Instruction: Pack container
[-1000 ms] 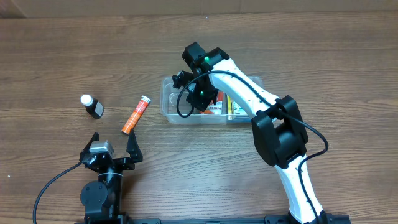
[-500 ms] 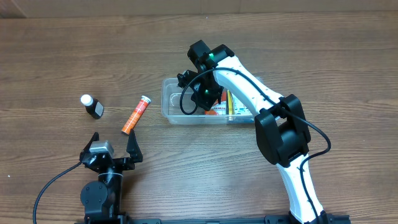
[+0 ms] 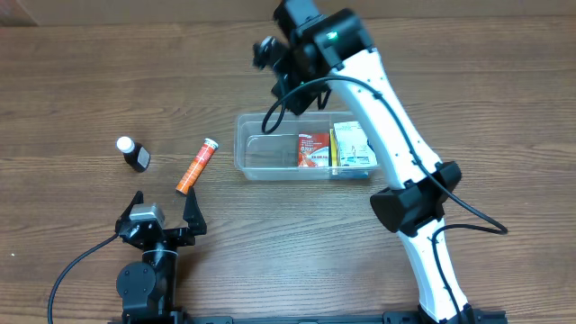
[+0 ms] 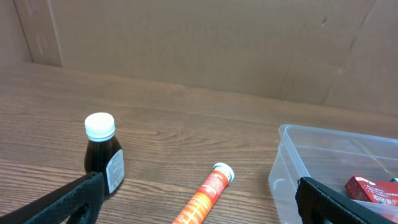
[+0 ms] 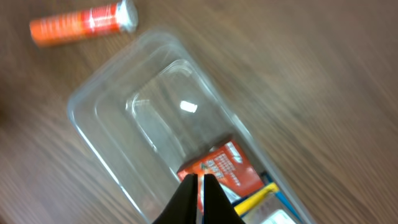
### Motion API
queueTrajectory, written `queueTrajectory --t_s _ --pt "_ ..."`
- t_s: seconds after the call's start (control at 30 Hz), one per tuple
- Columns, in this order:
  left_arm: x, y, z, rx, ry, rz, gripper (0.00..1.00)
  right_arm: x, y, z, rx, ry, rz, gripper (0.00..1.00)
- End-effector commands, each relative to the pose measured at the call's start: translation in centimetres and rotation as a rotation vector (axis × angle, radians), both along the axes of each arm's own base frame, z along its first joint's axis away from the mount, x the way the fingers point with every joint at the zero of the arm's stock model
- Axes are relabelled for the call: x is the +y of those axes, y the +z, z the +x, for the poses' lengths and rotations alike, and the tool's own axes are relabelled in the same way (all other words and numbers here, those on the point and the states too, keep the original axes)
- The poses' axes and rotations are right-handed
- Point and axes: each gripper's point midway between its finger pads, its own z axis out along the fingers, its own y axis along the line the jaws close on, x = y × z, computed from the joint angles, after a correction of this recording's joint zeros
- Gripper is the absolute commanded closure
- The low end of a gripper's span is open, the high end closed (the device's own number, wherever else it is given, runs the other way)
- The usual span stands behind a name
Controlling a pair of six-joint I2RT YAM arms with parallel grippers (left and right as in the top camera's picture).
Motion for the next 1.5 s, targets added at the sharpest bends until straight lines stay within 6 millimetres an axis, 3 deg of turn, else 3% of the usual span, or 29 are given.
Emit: queueTrajectory --t_s 0.0,0.03,0.1,0.17,0.3,0.43,0.63,0.73,0.87,0.97,1.07,1.17,1.23,1.4,1.43,1.47 --pt "0.1 0.0 0.0 -0.005 0.003 0.019 0.0 -7.3 4.8 5.1 -0.122 -0.436 0.041 0.8" --pt "0.1 0.0 0.0 -0.005 0.003 0.019 0.0 -10.1 5.4 6.4 -0.124 -0.566 0.066 0.67" --pt "0.1 0.0 0.0 -0.005 0.003 0.019 0.0 -15.5 5.5 8.0 -0.101 -0.772 0.091 0.21" --pt "0.1 0.0 0.0 -0.005 0.003 0.019 0.0 -20.7 5.4 8.8 -0.082 -0.921 0.096 0.0" --pt "0.1 0.0 0.0 -0.005 0.003 0.019 0.0 -31.1 5.3 9.1 -0.091 -1.127 0.082 0.0" --pt "0.1 0.0 0.0 -0.005 0.003 0.019 0.0 -36.7 5.3 8.5 -0.096 -1.239 0.078 0.0" --pt "0.5 0.5 0.0 -0.021 0.026 0.025 0.0 -37.7 5.3 8.3 -0.097 -1.258 0.077 0.0" --pt "-1.1 4.4 -0.2 -0.15 -0.068 0.097 0.0 -37.7 5.3 8.3 -0.097 -1.258 0.077 0.0" --pt "-1.0 7.9 -0.8 -0.046 -0.064 0.181 0.0 -37.7 5.3 8.3 -0.097 -1.258 0.077 0.0" --pt "-0.9 9.9 1.1 0.12 -0.091 0.211 0.0 -37.7 5.3 8.3 -0.097 -1.258 0.077 0.0" --pt "-2.5 10.8 5.1 0.351 -0.238 0.19 0.0 -37.7 5.3 8.3 -0.097 -1.258 0.077 0.0" --pt "-2.7 9.6 7.3 0.557 -0.287 0.141 0.0 -37.7 5.3 8.3 -0.097 -1.258 0.077 0.0" --pt "-3.0 7.6 8.6 0.661 -0.319 0.097 0.0 -37.7 5.3 8.3 -0.097 -1.258 0.077 0.0" --pt "-2.8 1.8 10.4 0.835 -0.337 0.066 0.0 -37.7 5.3 8.3 -0.097 -1.258 0.077 0.0" --pt "-2.1 -1.2 11.8 0.899 -0.311 0.074 0.0 -37.7 5.3 8.3 -0.097 -1.258 0.077 0.0" --pt "-2.1 -2.6 12.0 0.936 -0.315 0.064 0.0 -37.7 5.3 8.3 -0.097 -1.258 0.077 0.0"
